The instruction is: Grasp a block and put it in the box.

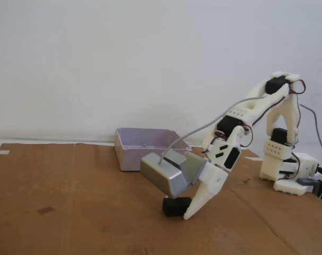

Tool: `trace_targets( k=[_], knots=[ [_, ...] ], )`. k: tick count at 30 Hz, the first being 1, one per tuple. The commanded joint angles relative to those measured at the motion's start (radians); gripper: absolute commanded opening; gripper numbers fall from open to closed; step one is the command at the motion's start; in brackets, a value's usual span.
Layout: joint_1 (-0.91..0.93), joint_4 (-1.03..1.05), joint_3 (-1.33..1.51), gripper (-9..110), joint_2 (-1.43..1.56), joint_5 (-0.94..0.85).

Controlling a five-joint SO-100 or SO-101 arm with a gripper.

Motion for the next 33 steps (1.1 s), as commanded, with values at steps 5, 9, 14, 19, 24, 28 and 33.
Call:
trace_targets(
  k=[5, 9, 14, 19, 24, 28, 33],
  knots=[
    [0.031, -0.029, -0.060, 35, 0.021, -0.003],
    [0.031, -0.029, -0.060, 35, 0.021, -0.003],
    [0.031, -0.029, -0.060, 24, 0.021, -0.003],
    [0.031, -0.029, -0.060, 16, 0.021, -0.003],
    [0.031, -0.029, -0.058, 13, 0.021, -0.003],
    [0.032, -0.029, -0.057, 13, 0.021, -0.003],
    [0.032, -0.029, -0.058, 13, 0.021, -0.003]
  ],
)
